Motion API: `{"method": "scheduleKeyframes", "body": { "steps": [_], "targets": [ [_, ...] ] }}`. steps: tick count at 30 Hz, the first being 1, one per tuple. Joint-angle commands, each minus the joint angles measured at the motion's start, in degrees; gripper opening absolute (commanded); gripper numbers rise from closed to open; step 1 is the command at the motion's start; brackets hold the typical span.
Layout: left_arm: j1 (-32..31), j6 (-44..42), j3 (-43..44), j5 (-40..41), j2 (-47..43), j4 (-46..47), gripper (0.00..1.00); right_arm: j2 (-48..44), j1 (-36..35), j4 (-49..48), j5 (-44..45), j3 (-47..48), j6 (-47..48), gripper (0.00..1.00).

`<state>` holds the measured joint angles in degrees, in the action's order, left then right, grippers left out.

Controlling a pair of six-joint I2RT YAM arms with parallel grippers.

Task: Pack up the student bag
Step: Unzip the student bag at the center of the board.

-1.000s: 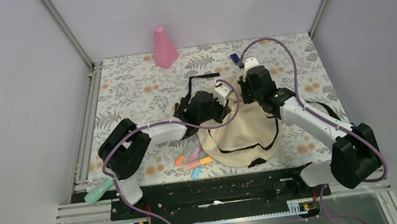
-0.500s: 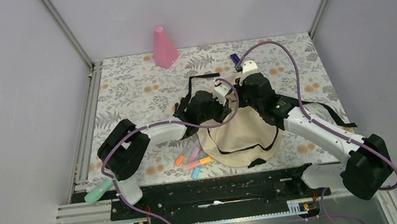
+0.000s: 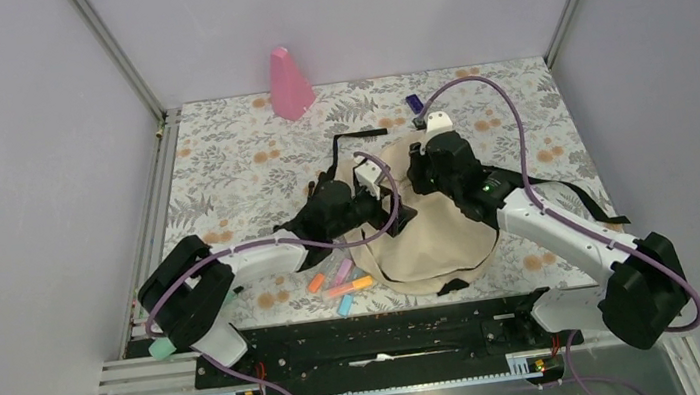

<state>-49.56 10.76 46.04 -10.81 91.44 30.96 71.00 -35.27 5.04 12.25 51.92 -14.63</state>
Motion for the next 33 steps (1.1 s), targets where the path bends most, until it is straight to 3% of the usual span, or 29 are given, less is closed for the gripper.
{"method": "scheduleKeyframes", "body": {
  "steps": [1,6,13,21,27,33],
  "targets": [
    [-0.3,7.8,-3.0,-3.5,-3.4,13.5,0.83,0.3,-1.3,1.4,-6.5,3.4,-1.3,0.30],
    [-0.3,11.5,-4.5,-3.1,-5.7,15.4,0.85,-6.3,-1.3,5.0,-3.3,3.2,0.7,0.52],
    [-0.3,14.6,3.4,-2.7,-2.9,8.1,0.87,-13.1,0.4,12.2,13.9,3.1,1.1,0.77],
    [-0.2,28.8,12.5,1.4,5.3,5.7,0.87,-14.7,15.6,12.6,7.1,-2.1,-6.0,0.84],
    [-0.2,34.4,18.5,2.4,11.6,0.6,0.82,-15.9,17.6,10.8,5.8,-5.3,-8.9,0.84],
    [-0.2,35.7,20.9,5.1,14.3,-1.3,0.70,-17.6,17.6,9.4,4.8,-7.8,-10.1,0.84]
  ]
}}
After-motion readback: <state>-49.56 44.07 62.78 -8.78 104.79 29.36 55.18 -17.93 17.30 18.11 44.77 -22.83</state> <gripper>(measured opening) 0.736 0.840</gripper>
